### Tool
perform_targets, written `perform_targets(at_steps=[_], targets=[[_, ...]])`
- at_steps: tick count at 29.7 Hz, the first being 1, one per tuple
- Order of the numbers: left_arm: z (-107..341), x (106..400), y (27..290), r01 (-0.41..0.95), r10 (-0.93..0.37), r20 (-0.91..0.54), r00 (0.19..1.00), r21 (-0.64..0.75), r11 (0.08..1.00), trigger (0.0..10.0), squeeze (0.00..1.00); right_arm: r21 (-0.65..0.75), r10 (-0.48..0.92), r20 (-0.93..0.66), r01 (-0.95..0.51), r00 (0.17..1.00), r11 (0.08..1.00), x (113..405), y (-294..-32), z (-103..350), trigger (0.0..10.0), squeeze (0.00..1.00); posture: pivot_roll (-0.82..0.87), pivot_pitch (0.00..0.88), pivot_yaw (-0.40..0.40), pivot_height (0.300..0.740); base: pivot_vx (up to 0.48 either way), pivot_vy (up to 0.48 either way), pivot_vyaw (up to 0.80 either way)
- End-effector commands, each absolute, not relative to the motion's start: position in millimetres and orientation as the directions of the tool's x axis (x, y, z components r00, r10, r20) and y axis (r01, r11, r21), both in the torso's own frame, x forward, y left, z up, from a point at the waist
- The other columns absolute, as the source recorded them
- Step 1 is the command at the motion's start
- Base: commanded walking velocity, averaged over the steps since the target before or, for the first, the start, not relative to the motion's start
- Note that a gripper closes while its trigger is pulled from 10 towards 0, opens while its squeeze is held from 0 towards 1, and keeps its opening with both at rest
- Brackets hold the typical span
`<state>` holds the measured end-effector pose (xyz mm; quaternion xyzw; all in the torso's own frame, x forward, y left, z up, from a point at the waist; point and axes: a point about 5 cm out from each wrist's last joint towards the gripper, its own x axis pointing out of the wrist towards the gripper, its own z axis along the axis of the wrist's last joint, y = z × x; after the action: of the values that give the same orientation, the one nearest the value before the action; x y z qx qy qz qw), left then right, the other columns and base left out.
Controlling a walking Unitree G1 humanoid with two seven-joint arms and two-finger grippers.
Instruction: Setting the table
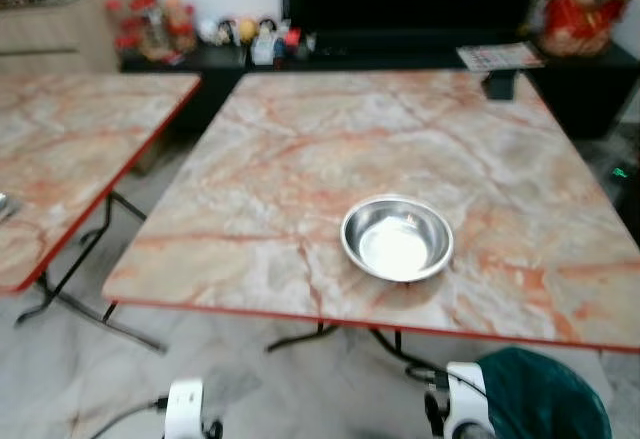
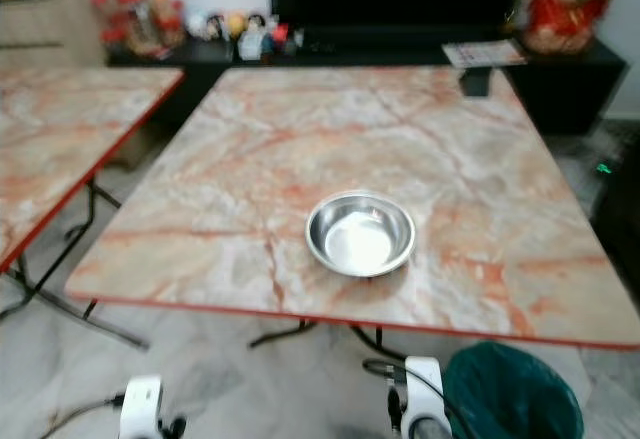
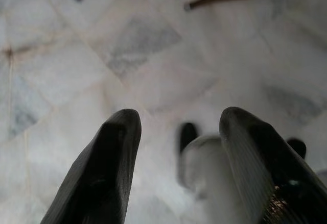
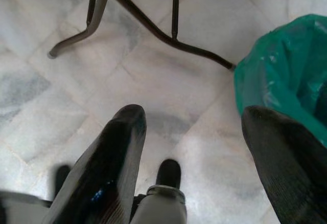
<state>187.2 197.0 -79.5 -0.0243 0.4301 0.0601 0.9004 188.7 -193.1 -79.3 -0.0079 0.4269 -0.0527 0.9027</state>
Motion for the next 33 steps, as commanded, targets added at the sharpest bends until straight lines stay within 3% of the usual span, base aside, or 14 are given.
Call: perform_targets(at_steps=[1, 7, 15, 33], targets=[[-80.4, 181.6, 208.1, -0.164, 0.124, -0.780, 0.613, 0.027, 0.986, 10.0, 0.00, -0.028, -0.076, -0.767, 0.084, 0.637, 0.996, 191.9, -181.3, -79.2, 10.0, 0.00, -0.01, 0.006, 0.061, 0.740, 0.000, 0.412, 0.00], [-80.0, 182.3, 208.0, -0.178, 0.130, -0.776, 0.617, 0.023, 0.984, 10.0, 0.00, -0.025, -0.085, -0.770, 0.103, 0.632, 0.994, 190.5, -183.4, -79.7, 10.0, 0.00, -0.01, 0.017, 0.060, 0.740, 0.000, 0.413, 0.00], [-79.9, 182.3, 208.2, -0.185, 0.134, -0.774, 0.619, 0.022, 0.983, 10.0, 0.00, -0.024, -0.085, -0.767, 0.104, 0.636, 0.994, 190.6, -183.8, -79.5, 10.0, 0.00, -0.01, 0.021, 0.061, 0.740, 0.000, 0.426, -0.55], [-80.1, 180.9, 210.3, -0.189, 0.139, -0.775, 0.616, 0.025, 0.982, 10.0, 0.00, -0.016, -0.074, -0.763, 0.096, 0.642, 0.995, 191.2, -179.1, -79.5, 10.0, 0.00, 0.00, 0.034, 0.070, 0.740, 0.000, 0.431, 0.00]])
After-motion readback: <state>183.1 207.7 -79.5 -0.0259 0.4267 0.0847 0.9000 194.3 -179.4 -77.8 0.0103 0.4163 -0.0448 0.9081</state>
